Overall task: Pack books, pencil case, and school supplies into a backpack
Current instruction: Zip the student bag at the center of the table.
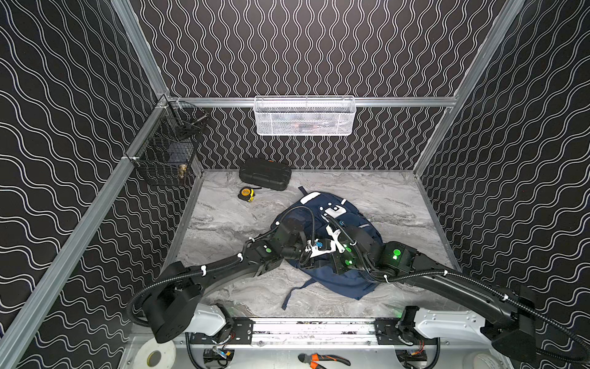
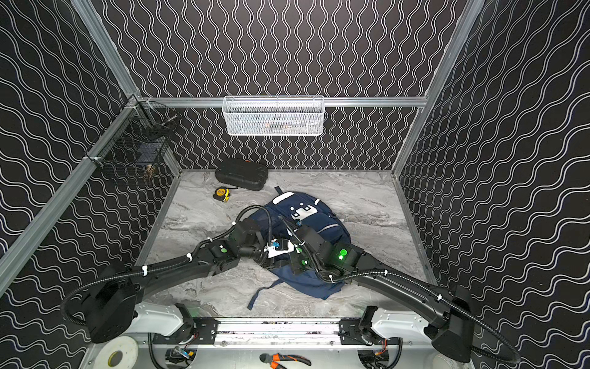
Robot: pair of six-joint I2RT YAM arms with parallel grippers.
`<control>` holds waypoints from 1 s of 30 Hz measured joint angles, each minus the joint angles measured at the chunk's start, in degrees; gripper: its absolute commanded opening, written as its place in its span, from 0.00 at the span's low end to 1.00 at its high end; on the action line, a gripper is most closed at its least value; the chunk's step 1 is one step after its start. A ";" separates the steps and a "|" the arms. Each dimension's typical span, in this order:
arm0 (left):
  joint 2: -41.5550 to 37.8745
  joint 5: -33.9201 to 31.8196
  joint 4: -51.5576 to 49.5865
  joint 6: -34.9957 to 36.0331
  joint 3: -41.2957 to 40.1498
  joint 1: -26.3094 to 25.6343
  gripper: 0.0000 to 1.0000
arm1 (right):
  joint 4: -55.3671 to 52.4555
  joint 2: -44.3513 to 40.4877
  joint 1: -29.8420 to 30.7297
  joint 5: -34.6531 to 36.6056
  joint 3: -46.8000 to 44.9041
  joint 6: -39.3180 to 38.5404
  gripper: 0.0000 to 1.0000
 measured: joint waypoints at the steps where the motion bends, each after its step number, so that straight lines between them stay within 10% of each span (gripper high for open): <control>1: 0.55 0.22 -0.13 0.28 0.20 0.00 0.42 | -0.20 -0.04 -0.04 0.37 0.00 -0.24 0.00; 7: 1.31 -1.18 1.11 3.06 -0.35 0.04 0.00 | -1.40 0.00 -0.28 0.13 0.63 -1.14 0.00; 30: -2.03 1.84 5.44 1.92 -4.46 4.83 0.00 | -3.80 -7.69 -2.86 4.42 -2.58 10.29 0.00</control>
